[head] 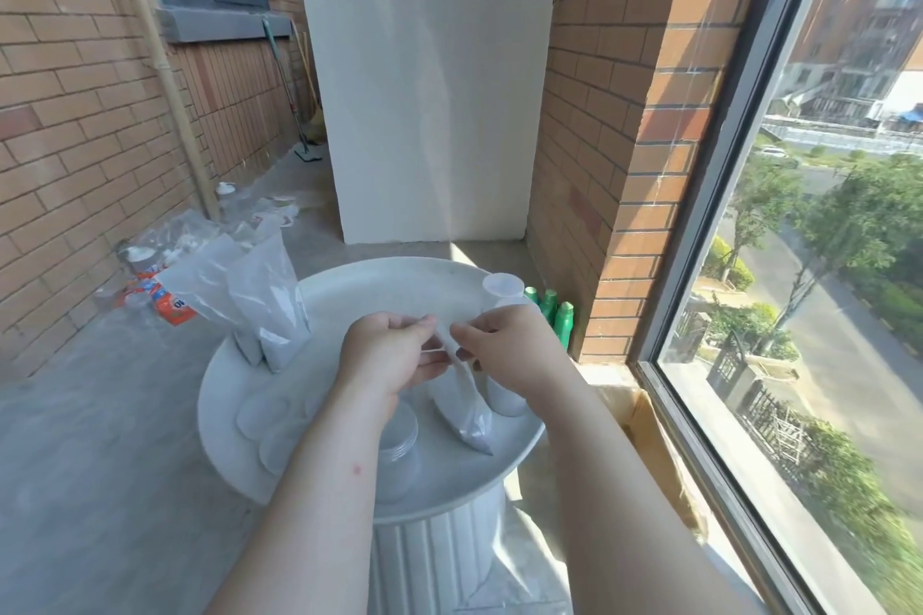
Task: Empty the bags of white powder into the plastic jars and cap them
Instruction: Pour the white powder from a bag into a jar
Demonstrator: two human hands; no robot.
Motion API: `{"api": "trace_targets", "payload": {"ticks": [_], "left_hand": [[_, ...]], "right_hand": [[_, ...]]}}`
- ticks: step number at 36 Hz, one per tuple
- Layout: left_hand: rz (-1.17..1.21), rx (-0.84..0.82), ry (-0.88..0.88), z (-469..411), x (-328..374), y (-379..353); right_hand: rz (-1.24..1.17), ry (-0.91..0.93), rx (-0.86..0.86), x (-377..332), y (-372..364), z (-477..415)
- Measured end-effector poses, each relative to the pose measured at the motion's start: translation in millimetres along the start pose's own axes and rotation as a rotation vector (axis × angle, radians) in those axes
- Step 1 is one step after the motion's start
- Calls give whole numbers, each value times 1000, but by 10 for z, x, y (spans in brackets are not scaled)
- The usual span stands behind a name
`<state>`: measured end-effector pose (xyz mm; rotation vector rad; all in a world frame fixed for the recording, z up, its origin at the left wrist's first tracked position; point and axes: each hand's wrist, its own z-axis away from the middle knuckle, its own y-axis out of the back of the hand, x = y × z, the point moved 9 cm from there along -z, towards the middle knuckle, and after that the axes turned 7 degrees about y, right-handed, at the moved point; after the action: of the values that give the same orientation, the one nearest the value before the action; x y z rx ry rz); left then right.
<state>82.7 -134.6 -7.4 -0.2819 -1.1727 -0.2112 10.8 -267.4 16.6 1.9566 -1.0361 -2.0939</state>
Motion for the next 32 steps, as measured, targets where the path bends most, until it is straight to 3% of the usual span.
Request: {"api": "trace_targets", "payload": {"ticks": [32], "left_hand": [[-45, -9, 4, -52, -16, 28]], "right_hand": [[-167, -140, -11, 46, -26, 64]]}}
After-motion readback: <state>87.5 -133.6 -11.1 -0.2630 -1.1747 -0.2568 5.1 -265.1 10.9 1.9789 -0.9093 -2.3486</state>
